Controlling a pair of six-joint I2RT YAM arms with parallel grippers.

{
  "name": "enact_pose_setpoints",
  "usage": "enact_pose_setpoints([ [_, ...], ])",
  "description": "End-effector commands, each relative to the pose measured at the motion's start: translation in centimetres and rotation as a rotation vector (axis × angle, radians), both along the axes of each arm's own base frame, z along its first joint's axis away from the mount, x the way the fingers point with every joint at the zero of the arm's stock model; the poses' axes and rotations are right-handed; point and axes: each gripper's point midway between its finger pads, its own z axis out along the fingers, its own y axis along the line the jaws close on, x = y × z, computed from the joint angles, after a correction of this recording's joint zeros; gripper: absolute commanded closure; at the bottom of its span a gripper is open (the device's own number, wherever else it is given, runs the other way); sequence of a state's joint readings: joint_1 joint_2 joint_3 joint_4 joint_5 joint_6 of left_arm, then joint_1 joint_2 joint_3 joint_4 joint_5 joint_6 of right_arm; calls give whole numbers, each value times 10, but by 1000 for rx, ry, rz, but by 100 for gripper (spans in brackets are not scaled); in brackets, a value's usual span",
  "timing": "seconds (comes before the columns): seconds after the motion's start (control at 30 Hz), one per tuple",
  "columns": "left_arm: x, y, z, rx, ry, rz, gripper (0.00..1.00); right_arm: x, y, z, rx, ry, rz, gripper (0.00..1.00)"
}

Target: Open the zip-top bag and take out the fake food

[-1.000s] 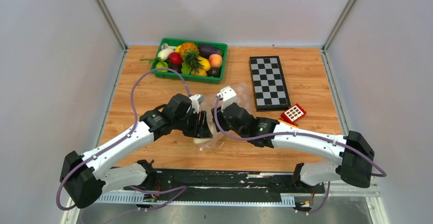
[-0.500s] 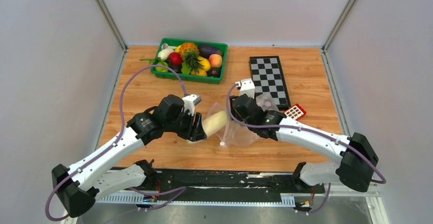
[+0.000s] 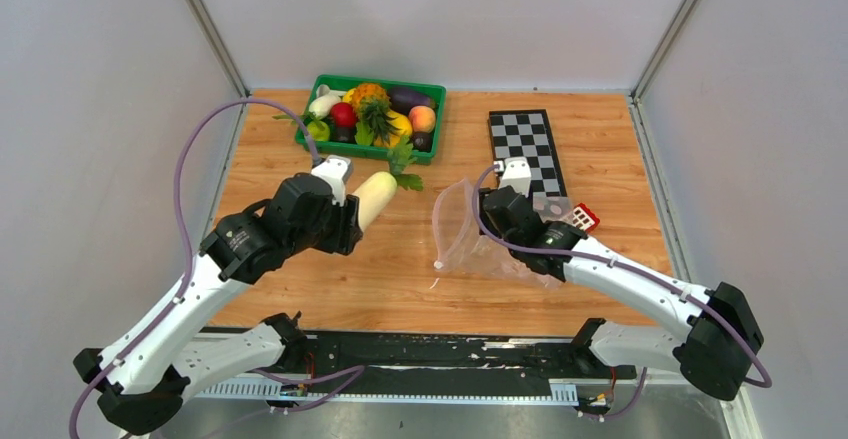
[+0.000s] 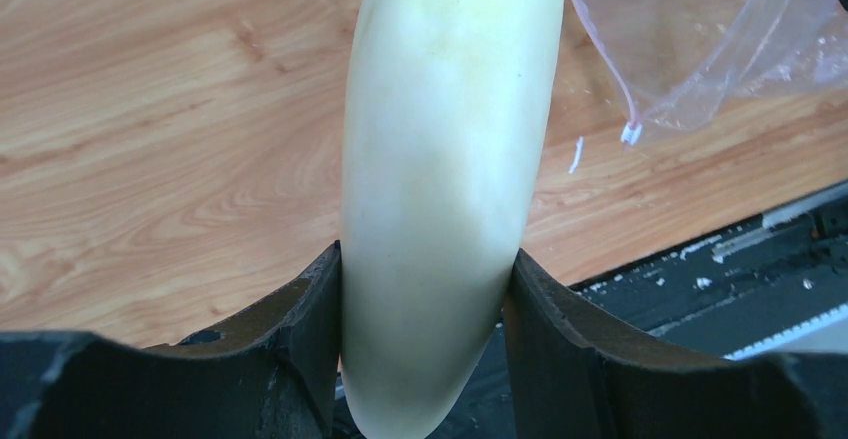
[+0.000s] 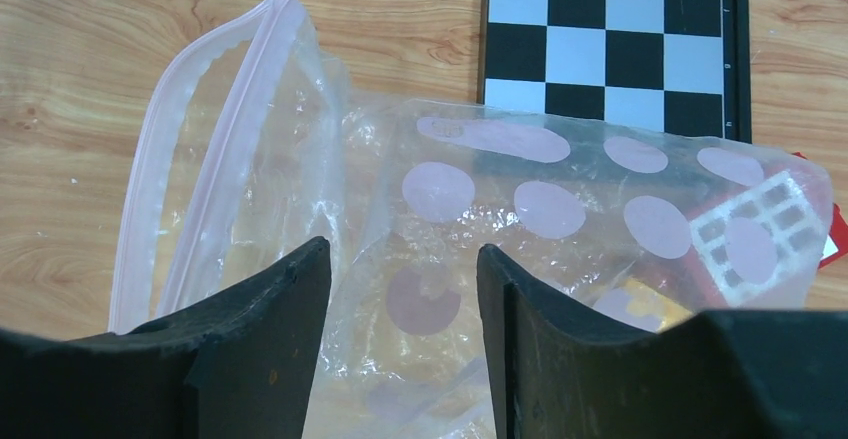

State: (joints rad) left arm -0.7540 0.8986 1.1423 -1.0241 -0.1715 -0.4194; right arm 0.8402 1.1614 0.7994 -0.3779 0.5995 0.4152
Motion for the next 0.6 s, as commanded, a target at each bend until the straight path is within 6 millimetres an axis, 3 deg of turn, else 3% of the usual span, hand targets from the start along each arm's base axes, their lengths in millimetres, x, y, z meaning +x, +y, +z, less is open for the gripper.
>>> enact_pose_setpoints([
  [0.0,18,18,20,59,-113,81,100,1,2,22,49,-45,19,42],
  [0.2,71,-1,44,50,-254,180,100,-12,-20,76,110,-170,21,34],
  [0.23,81,-2,49,56,-278,198,100,-15,-26,85,119,-194,17,29],
  [0.3,106,-8,60,45,-326,243,100,-21,-39,101,137,-240,1,2],
  [0.57,201,-27,70,19,-367,373,100,-50,-103,145,144,-385,-113,0],
])
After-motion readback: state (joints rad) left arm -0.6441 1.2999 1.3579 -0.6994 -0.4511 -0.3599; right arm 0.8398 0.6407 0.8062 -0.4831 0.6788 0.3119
